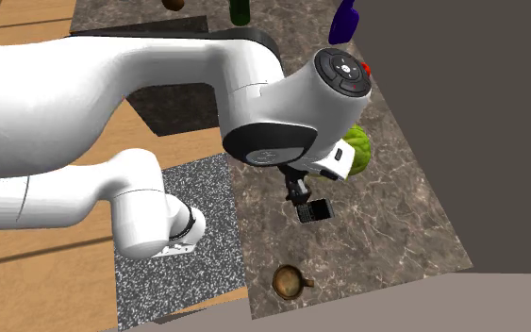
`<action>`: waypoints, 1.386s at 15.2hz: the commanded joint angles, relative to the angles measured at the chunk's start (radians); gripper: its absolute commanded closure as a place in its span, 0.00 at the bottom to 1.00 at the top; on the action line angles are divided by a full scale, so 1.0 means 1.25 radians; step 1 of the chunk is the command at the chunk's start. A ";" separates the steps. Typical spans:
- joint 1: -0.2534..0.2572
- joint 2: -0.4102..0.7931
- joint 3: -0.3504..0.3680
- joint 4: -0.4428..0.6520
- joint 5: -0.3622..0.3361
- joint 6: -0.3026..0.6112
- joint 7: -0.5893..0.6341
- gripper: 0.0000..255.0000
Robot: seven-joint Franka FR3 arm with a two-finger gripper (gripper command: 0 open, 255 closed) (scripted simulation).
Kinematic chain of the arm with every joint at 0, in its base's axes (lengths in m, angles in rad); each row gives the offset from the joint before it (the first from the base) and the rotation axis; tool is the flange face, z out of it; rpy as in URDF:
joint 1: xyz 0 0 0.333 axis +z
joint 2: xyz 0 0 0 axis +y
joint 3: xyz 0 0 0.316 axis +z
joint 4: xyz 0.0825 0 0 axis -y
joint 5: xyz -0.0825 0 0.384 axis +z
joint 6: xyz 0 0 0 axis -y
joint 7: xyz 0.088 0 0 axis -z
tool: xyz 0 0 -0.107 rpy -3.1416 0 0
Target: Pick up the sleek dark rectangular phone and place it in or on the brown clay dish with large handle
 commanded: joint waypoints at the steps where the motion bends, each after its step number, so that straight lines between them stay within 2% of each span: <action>1: -0.005 0.050 -0.022 -0.004 -0.009 0.068 -0.024 0.00; 6: -0.010 0.175 -0.068 -0.002 -0.009 0.216 -0.075 0.00; 11: -0.006 0.321 -0.112 0.031 0.020 0.350 -0.140 0.00; 19: -0.002 0.373 -0.117 -0.009 0.038 0.441 -0.153 0.00; 21: -0.002 0.373 -0.117 -0.009 0.038 0.441 -0.153 0.00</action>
